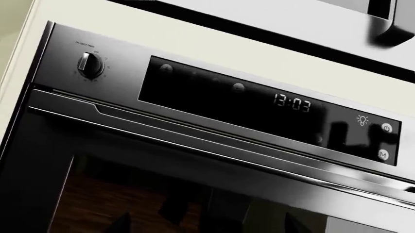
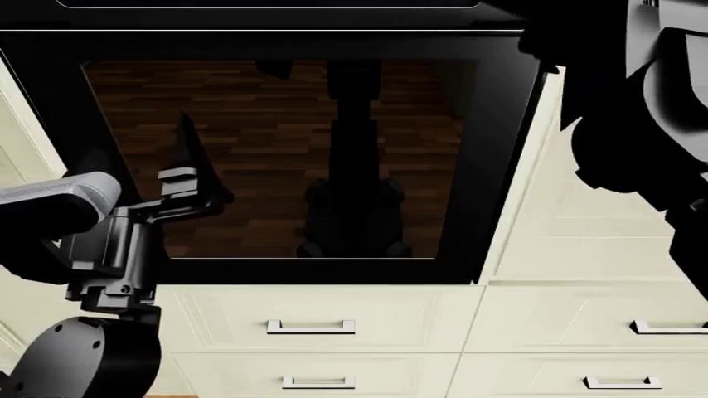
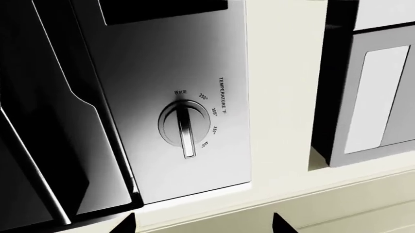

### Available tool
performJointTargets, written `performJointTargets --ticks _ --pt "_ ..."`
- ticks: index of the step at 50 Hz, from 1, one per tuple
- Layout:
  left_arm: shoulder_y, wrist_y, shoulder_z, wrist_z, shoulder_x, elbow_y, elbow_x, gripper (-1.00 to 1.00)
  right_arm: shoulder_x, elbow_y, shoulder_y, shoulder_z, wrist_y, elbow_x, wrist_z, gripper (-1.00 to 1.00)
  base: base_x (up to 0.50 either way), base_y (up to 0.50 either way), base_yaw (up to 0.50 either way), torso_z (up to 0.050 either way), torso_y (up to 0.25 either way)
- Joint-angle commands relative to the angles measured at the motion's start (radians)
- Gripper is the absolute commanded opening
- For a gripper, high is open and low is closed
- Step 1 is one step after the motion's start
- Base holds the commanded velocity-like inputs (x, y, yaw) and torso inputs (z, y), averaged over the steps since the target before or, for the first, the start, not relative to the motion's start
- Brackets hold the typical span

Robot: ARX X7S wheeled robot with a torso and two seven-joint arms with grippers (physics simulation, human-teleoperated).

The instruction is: Preheat the oven by turning the temperature knob.

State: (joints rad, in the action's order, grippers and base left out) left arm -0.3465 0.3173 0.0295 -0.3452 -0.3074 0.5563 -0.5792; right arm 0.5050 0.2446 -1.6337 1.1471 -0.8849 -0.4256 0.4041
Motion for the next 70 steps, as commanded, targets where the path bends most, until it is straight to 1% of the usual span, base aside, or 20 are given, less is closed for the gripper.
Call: performJointTargets --ticks 1,7,18,40,70 --pt "-0.009 -0.010 0.007 0.005 0.003 -0.041 0.007 1.00 -0.039 0.126 -0.024 0.007 0.077 0.016 -0.018 1.00 0.00 0.00 0.00 0.000 0.000" --pt "-0.009 -0.010 0.011 0.005 0.001 -0.046 0.005 1.00 -0.047 0.166 -0.044 0.013 0.095 0.014 -0.016 1.00 0.00 0.00 0.00 0.000 0.000" --pt "-0.008 -0.008 0.013 0.003 -0.003 -0.044 -0.001 1.00 -0.050 0.171 -0.063 0.022 0.090 0.004 -0.002 1.00 0.00 0.00 0.00 0.000 0.000" --pt "-0.020 -0.002 0.003 -0.006 -0.009 -0.061 -0.028 1.00 -0.116 0.283 -0.116 0.036 0.152 0.007 -0.004 1.00 0.00 0.00 0.00 0.000 0.000" --pt "-0.021 -0.008 0.014 -0.010 -0.018 -0.068 -0.030 1.00 -0.137 0.241 -0.105 0.026 0.185 0.022 -0.006 1.00 0.00 0.00 0.00 0.000 0.000"
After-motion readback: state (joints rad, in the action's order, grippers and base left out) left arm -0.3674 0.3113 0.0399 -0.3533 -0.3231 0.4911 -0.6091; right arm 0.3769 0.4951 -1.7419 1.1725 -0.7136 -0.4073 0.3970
